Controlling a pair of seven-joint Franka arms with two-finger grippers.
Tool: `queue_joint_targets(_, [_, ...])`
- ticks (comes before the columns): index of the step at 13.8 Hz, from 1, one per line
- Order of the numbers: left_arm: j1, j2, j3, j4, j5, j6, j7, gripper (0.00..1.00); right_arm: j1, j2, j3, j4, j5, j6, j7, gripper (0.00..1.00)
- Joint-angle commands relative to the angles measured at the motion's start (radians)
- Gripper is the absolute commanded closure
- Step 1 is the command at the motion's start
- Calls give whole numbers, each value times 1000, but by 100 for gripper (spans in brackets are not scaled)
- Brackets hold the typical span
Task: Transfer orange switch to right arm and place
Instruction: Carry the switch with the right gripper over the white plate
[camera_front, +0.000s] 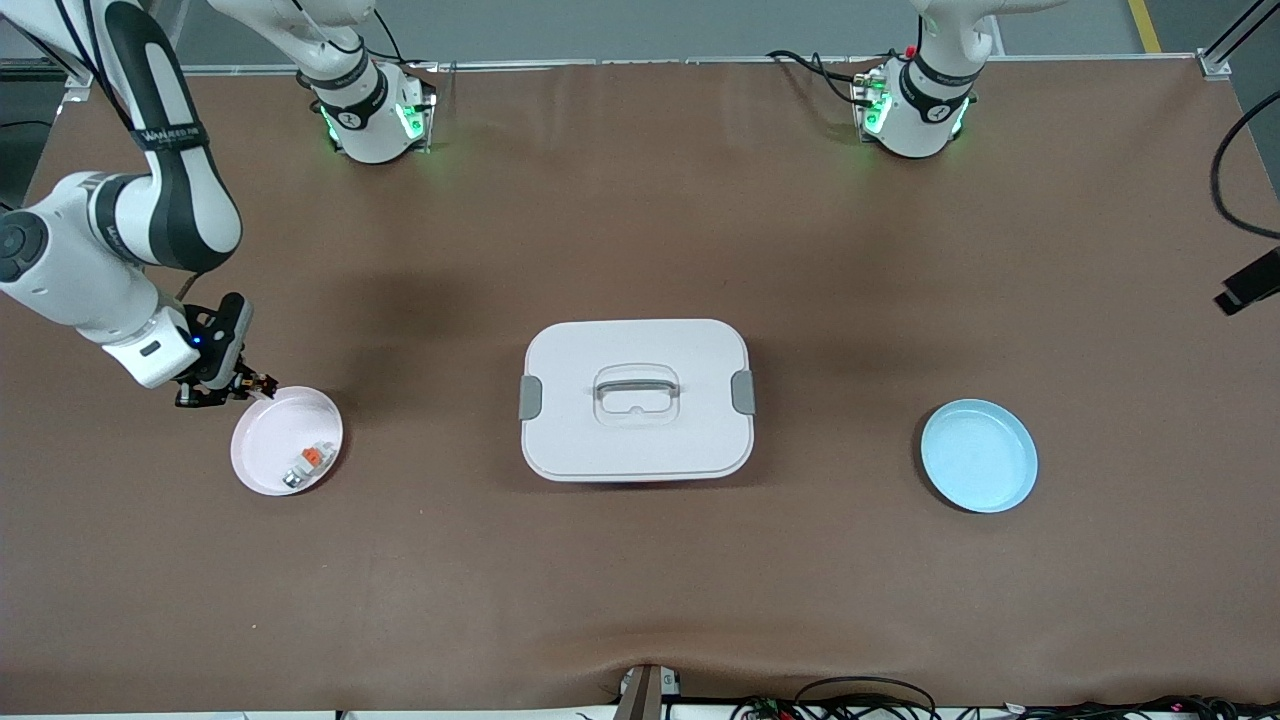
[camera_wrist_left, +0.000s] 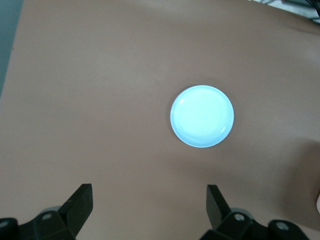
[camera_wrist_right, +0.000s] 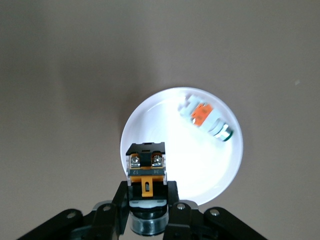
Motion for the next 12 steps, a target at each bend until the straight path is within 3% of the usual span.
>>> queue_joint_targets(1, [-42,6,-16,9,12,9,18,0,-41,79,17,10,-9,61,-18,100])
queue_joint_targets(4, [-42,-4,-20,9,-62,9,24,0,-44,128,17,46,-9,81,-18,100])
queue_joint_targets(8, [-27,-32,-57,9,-68,-10,145,0,-40,169,19,79,-6,107,-18,100])
queue_joint_targets(12, [-27,-33,-59,63,-82,-142,156,0,-35,243,19,79,-6,228,-19,100])
